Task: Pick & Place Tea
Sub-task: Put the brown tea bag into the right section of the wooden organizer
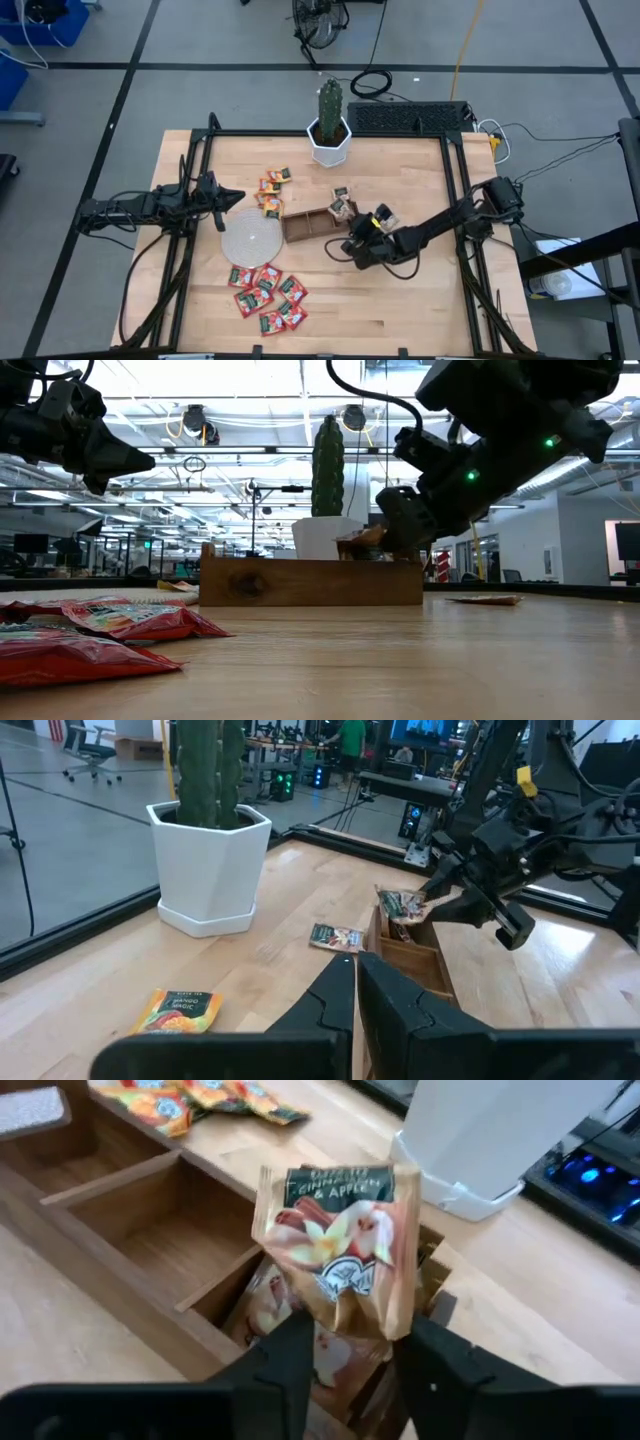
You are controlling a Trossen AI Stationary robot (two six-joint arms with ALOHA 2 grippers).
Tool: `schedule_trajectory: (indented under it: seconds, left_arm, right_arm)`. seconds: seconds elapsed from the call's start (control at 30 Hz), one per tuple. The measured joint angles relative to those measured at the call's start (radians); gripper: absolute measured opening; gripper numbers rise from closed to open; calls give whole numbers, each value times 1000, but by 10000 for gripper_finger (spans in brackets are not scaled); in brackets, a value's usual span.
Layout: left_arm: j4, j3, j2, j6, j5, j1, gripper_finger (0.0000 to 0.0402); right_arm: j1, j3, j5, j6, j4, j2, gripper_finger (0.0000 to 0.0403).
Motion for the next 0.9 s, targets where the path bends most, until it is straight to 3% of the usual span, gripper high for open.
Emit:
schedule_trajectory:
  seconds: [0.3,0.9]
  left_arm:
    - [0,0,0,0,0,0,21]
    - [0,0,0,0,0,0,21]
  right_arm:
    - [-14,0,-69,-26,4,0,177]
    - [-16,0,-108,-81,-5,-74,197]
